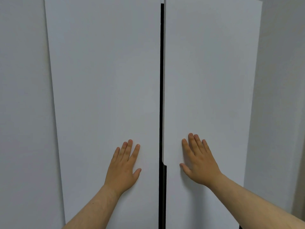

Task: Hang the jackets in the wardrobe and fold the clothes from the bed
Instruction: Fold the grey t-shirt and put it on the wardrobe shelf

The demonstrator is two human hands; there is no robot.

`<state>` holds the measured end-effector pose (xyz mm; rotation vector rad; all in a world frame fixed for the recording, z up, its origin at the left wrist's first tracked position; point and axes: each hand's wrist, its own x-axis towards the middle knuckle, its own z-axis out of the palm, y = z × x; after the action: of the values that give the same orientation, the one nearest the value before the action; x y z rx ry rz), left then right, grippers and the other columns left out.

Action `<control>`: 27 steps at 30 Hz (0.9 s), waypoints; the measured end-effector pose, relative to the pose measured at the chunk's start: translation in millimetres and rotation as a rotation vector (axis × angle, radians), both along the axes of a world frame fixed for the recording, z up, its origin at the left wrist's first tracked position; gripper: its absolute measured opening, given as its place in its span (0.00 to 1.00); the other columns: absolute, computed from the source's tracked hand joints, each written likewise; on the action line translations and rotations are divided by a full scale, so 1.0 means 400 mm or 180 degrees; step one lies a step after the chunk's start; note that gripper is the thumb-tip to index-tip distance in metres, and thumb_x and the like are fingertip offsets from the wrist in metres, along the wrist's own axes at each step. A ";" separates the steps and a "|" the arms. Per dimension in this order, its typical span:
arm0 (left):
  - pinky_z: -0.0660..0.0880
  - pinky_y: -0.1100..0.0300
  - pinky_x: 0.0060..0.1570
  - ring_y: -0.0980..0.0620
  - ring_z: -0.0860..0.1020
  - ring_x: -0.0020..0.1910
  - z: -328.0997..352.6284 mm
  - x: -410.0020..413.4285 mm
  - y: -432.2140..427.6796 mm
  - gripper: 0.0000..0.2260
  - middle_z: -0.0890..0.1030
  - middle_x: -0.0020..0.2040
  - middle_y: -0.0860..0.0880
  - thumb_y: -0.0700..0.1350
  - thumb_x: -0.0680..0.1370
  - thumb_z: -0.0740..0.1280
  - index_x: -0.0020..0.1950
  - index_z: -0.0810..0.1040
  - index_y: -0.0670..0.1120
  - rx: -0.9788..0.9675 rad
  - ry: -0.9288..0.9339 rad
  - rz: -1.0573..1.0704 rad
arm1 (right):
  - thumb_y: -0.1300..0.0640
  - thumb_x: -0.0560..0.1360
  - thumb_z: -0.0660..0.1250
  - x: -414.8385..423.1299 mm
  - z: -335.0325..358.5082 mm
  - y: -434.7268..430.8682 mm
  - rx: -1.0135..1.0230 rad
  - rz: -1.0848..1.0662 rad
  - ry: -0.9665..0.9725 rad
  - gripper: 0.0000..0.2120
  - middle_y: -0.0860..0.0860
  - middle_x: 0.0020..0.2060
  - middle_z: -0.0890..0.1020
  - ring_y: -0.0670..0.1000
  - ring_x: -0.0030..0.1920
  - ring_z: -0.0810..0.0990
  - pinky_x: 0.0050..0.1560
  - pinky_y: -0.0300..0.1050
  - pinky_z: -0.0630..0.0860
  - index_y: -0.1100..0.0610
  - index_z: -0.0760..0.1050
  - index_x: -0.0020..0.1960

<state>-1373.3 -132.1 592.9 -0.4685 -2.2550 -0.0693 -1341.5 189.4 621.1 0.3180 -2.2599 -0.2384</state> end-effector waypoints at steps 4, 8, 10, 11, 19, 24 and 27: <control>0.43 0.50 0.76 0.47 0.42 0.80 -0.007 -0.020 0.007 0.45 0.43 0.82 0.46 0.59 0.73 0.67 0.82 0.45 0.50 0.0039 0.0006 0.0023 | 0.38 0.74 0.56 -0.018 -0.008 0.001 0.0018 -0.0021 -0.0032 0.44 0.61 0.80 0.51 0.62 0.79 0.49 0.75 0.61 0.50 0.56 0.42 0.81; 0.45 0.50 0.75 0.46 0.43 0.80 -0.009 -0.039 0.015 0.46 0.43 0.82 0.46 0.58 0.73 0.70 0.82 0.45 0.50 0.0069 0.0010 0.0052 | 0.39 0.74 0.57 -0.036 -0.012 0.005 0.0054 -0.0080 -0.0093 0.43 0.61 0.80 0.51 0.62 0.79 0.51 0.74 0.62 0.52 0.57 0.44 0.81; 0.45 0.49 0.75 0.46 0.44 0.80 -0.011 -0.048 0.016 0.46 0.42 0.82 0.47 0.58 0.73 0.70 0.82 0.45 0.50 0.0080 0.0023 0.0058 | 0.39 0.74 0.57 -0.045 -0.014 0.005 0.0059 -0.0085 -0.0083 0.42 0.61 0.80 0.52 0.62 0.79 0.51 0.74 0.62 0.52 0.57 0.47 0.81; 0.45 0.49 0.75 0.46 0.44 0.80 -0.011 -0.053 0.017 0.47 0.41 0.82 0.47 0.57 0.72 0.70 0.82 0.45 0.50 0.0088 0.0024 0.0058 | 0.39 0.74 0.57 -0.049 -0.015 0.005 0.0054 -0.0085 -0.0067 0.42 0.62 0.79 0.52 0.63 0.79 0.52 0.74 0.62 0.52 0.58 0.49 0.81; 0.47 0.48 0.75 0.45 0.48 0.80 -0.016 -0.079 0.018 0.48 0.48 0.82 0.44 0.56 0.70 0.73 0.82 0.48 0.49 0.0063 0.0119 0.0103 | 0.41 0.74 0.57 -0.081 -0.024 0.001 0.0056 -0.0092 -0.0023 0.41 0.62 0.79 0.55 0.63 0.79 0.53 0.74 0.63 0.53 0.58 0.52 0.80; 0.46 0.49 0.75 0.45 0.47 0.80 -0.039 -0.093 0.014 0.49 0.45 0.82 0.45 0.56 0.70 0.74 0.82 0.48 0.49 0.0078 0.0104 0.0125 | 0.42 0.74 0.57 -0.098 -0.040 0.007 0.0071 -0.0084 -0.0007 0.40 0.62 0.79 0.55 0.63 0.78 0.54 0.74 0.63 0.53 0.59 0.54 0.80; 0.46 0.49 0.76 0.45 0.46 0.80 -0.050 -0.100 0.012 0.49 0.44 0.82 0.45 0.55 0.70 0.74 0.82 0.48 0.49 0.0062 0.0131 0.0137 | 0.43 0.74 0.57 -0.107 -0.050 0.011 0.0074 -0.0068 0.0019 0.39 0.62 0.79 0.55 0.63 0.78 0.54 0.75 0.62 0.53 0.60 0.54 0.80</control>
<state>-1413.4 -127.3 573.1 -0.4073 -2.2209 -0.0589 -1384.2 193.8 601.0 0.3049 -2.2570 -0.2767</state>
